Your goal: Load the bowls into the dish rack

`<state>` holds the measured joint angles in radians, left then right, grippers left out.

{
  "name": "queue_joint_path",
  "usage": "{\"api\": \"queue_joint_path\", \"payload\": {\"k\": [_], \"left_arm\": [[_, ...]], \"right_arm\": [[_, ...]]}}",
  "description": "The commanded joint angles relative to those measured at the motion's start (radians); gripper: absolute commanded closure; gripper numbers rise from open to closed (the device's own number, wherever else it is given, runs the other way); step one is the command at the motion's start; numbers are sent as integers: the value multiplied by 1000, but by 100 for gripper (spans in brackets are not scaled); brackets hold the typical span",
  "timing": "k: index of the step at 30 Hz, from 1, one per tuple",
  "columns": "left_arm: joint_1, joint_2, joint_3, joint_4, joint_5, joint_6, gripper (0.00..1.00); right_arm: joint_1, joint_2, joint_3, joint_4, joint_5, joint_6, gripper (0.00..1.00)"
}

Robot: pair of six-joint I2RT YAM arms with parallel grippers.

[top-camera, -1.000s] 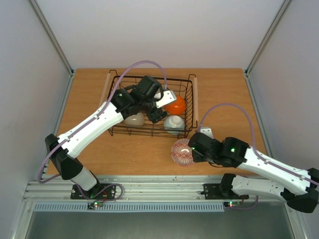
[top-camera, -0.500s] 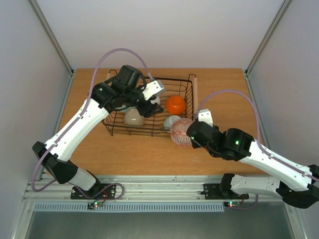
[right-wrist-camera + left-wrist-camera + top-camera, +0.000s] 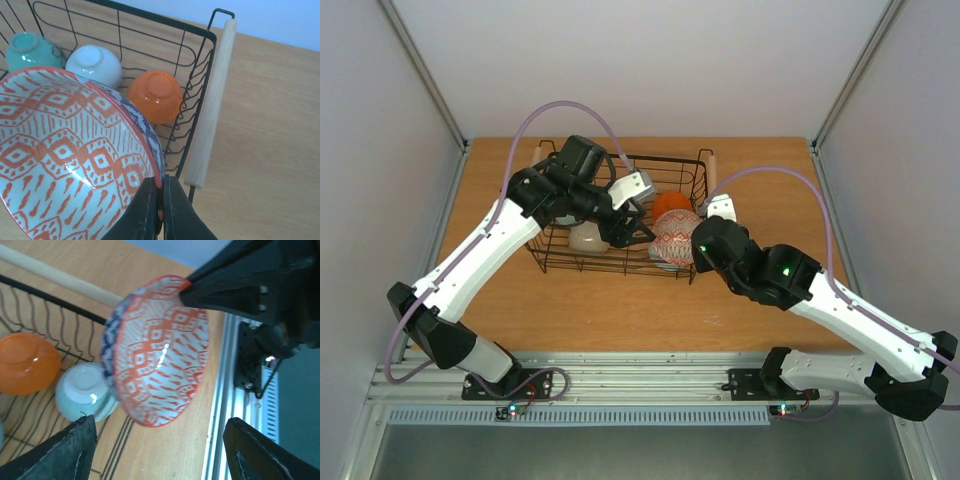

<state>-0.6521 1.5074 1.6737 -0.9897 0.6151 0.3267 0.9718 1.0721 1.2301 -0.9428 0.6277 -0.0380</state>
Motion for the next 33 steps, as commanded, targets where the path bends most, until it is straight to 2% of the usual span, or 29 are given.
{"api": "queue_joint_path", "payload": {"k": [1, 4, 7, 8, 10, 13, 19, 27, 33], "left_arm": [[6, -8, -17, -3, 159, 37, 29], [26, -15, -17, -13, 235, 54, 25], [56, -25, -22, -17, 283, 64, 16], [81, -32, -31, -14, 313, 70, 10], [96, -33, -40, -10, 339, 72, 8], [101, -25, -57, 19, 356, 53, 7], [105, -9, -71, 37, 432, 26, 7], [105, -3, -101, 65, 520, 4, 9], [105, 15, -107, 69, 500, -4, 11]], "right_arm": [[-39, -39, -3, 139, -68, -79, 99], [-94, -119, -72, 217, -184, -104, 99], [-183, -203, -146, 267, -308, -111, 99], [-261, -264, -210, 305, -437, -127, 99], [-296, -315, -245, 344, -520, -142, 99], [-326, -352, -292, 419, -666, -155, 99], [-368, -358, -368, 543, -848, -153, 99], [-417, -331, -424, 660, -986, -143, 99], [-443, -357, -474, 743, -1077, -143, 99]]}}
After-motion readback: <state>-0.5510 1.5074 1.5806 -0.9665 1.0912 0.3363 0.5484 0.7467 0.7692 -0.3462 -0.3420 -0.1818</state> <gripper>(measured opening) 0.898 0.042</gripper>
